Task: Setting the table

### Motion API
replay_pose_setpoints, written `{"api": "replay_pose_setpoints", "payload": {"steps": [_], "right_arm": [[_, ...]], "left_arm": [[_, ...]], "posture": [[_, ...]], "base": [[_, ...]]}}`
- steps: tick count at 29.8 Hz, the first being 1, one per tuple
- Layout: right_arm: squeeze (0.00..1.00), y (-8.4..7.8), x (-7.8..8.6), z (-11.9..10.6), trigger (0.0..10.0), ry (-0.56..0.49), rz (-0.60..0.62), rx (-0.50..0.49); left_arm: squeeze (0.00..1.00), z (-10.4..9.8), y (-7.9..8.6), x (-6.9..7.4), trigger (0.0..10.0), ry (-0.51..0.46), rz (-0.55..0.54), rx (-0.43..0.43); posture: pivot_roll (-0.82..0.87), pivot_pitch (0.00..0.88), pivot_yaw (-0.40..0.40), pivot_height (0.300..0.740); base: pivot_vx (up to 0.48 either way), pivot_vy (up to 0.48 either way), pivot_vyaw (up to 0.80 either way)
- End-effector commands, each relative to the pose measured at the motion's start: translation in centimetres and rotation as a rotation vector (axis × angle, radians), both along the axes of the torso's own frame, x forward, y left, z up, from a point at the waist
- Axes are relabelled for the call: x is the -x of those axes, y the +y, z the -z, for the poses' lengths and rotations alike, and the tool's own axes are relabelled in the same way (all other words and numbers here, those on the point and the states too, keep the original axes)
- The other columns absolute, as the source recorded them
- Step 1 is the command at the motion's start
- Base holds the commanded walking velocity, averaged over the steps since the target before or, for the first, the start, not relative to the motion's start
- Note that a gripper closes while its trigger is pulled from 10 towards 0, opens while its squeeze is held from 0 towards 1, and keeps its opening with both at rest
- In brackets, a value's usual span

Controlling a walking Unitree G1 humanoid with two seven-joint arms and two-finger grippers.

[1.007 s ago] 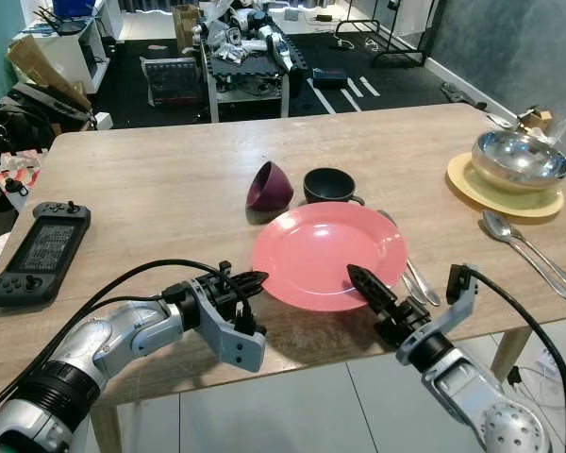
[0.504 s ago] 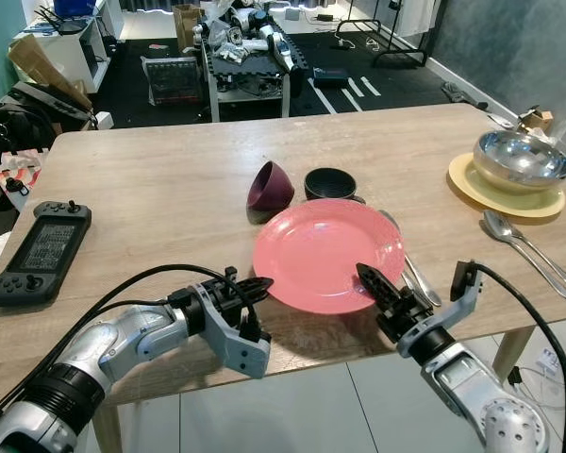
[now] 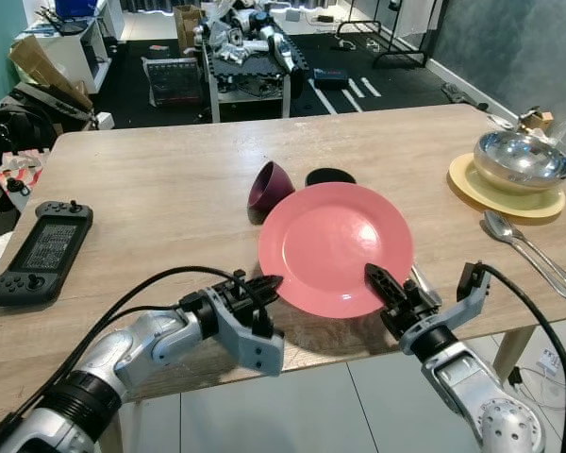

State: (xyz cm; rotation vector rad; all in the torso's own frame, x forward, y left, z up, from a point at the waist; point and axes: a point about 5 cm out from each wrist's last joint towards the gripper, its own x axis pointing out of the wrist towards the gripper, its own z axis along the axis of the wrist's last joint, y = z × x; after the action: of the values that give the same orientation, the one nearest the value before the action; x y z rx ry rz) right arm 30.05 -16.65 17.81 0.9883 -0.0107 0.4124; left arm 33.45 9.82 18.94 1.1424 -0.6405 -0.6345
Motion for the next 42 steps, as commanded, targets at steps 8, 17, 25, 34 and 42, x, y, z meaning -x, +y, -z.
{"api": "replay_pose_setpoints", "payload": {"steps": [8,17,25,34,42], "right_arm": [[0.0,-1.2,-0.1,-1.6,10.0,-0.111,0.163,0.158],[0.0,-2.5,-0.2,-2.4,10.0,-0.155,0.29,0.231],[0.0,-2.4,-0.1,-2.9,10.0,-0.193,0.409,0.482],[0.0,-2.2,0.1,-3.1,10.0,-0.237,0.488,0.657],[0.0,-2.7,0.0,-3.4,10.0,-0.263,0.573,0.743]], "left_arm": [[0.0,-0.3,0.1,2.5,10.0,0.377,-0.026,0.397],[0.0,-1.1,3.2,0.6,10.0,0.64,-0.392,0.957],[0.44,-1.6,4.9,0.4,10.0,0.578,-0.498,0.812],[0.0,-3.4,3.3,2.3,10.0,0.63,-0.221,0.765],[0.0,-5.0,4.4,1.0,10.0,0.617,-0.273,1.064]], "posture": [[0.14,0.147,0.057,0.74],[0.14,0.15,0.064,0.74],[0.14,0.153,0.065,0.74],[0.13,0.155,0.061,0.74],[0.12,0.152,0.063,0.74]], "base": [[0.0,0.0,0.0],[0.0,0.0,0.0],[0.0,0.0,0.0],[0.0,0.0,0.0],[0.0,0.0,0.0]]}}
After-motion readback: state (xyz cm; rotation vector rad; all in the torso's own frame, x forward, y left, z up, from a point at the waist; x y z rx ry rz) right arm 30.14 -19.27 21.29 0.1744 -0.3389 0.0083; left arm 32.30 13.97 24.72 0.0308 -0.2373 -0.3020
